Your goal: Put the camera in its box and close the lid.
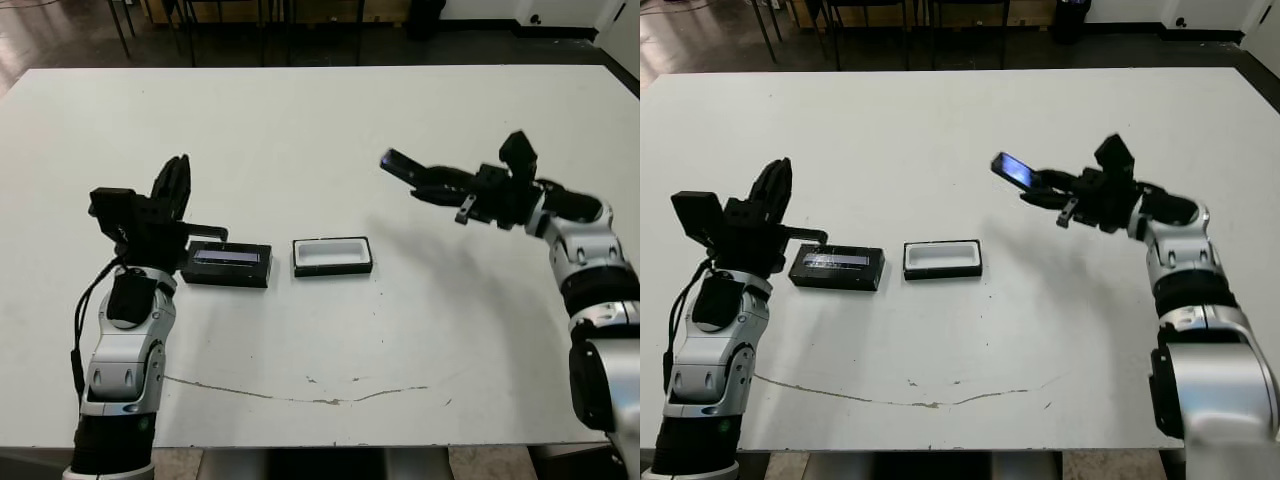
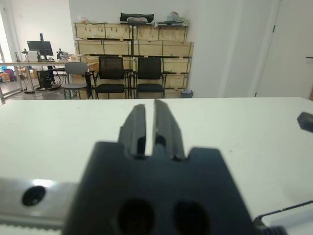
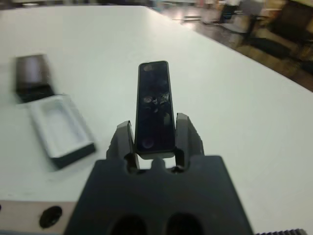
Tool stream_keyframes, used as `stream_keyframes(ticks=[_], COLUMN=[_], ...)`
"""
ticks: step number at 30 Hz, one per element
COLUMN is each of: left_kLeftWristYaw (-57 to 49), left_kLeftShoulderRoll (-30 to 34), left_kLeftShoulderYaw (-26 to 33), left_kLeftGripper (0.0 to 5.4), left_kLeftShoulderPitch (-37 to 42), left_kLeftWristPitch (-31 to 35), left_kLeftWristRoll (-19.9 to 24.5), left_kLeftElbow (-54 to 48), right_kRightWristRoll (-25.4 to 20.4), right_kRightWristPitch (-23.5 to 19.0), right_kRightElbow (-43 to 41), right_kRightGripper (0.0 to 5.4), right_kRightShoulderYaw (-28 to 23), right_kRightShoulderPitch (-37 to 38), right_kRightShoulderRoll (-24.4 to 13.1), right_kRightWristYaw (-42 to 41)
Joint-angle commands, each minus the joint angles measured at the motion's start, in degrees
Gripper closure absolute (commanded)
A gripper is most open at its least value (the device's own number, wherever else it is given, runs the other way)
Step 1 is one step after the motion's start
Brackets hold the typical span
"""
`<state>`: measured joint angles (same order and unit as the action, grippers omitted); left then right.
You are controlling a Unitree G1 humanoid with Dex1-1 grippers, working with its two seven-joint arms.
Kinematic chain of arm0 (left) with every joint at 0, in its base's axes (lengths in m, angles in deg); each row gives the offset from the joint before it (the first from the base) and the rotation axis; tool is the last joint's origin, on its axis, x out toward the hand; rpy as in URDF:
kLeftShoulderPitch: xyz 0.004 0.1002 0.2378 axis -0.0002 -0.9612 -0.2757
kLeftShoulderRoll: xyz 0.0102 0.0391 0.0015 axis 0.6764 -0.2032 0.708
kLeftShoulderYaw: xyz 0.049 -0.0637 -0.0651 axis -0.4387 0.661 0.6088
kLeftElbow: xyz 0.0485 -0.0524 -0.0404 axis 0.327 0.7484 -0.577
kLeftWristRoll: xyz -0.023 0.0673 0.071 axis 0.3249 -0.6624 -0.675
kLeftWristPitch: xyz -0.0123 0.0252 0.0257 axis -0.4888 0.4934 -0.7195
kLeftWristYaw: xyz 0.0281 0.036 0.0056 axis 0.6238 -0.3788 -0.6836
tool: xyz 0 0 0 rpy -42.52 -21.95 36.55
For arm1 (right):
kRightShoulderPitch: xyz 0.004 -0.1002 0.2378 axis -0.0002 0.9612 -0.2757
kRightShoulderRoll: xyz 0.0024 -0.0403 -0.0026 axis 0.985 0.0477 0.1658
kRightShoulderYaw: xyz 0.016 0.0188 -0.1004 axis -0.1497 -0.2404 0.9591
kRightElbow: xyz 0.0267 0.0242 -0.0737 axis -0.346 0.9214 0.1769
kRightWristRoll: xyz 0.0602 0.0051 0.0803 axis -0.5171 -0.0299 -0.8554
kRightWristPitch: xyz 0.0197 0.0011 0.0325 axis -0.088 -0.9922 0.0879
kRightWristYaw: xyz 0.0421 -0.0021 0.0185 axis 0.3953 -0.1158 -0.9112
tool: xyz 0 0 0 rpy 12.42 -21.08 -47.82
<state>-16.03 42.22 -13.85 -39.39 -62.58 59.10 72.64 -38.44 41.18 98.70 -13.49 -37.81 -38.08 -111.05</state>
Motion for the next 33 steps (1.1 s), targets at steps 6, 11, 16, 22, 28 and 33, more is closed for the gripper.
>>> stream_keyframes(ticks=[6, 11, 16, 22, 28, 33], left_kLeftWristYaw=[-0.17, -0.36, -0.66, -0.87, -0.61, -0.91], left_kLeftShoulderRoll=[0.09, -0.27, -0.63, -0.58, -0.52, -0.73], left_kLeftShoulderYaw=[-0.03, -0.29, -0.20, -0.05, 0.11, 0.12], left_kLeftGripper=[5.40, 5.40, 5.40, 5.40, 5.40, 5.40], left_kLeftShoulderPitch=[-1.20, -1.43, -1.47, -1.48, -1.59, -1.72], left_kLeftWristPitch=[-0.23, -0.42, -0.51, -0.67, -0.93, -0.63], left_kLeftWristRoll=[-0.43, -0.47, -0.12, -0.13, 0.17, 0.25], left_kLeftElbow=[0.60, 0.53, 0.53, 0.71, 0.96, 0.54], right_kRightWristRoll=[4.18, 6.37, 9.03, 11.39, 12.18, 13.16], right_kRightWristPitch=[-10.63, -11.64, -12.65, -13.58, -12.15, -11.10], right_kRightElbow=[-15.80, -18.56, -21.08, -21.81, -18.64, -18.07], right_kRightGripper=[5.30, 5.30, 5.30, 5.30, 5.30, 5.30], right_kRightShoulderYaw=[10.48, 14.89, 18.65, 21.71, 22.19, 22.07], right_kRightShoulderPitch=[-0.69, -2.01, -1.98, -2.20, -2.73, -2.71], right_kRightShoulderRoll=[0.27, 0.72, 1.22, 1.96, 2.89, 2.55], right_kRightWristYaw=[-7.67, -9.75, -9.56, -9.61, -9.29, -8.50])
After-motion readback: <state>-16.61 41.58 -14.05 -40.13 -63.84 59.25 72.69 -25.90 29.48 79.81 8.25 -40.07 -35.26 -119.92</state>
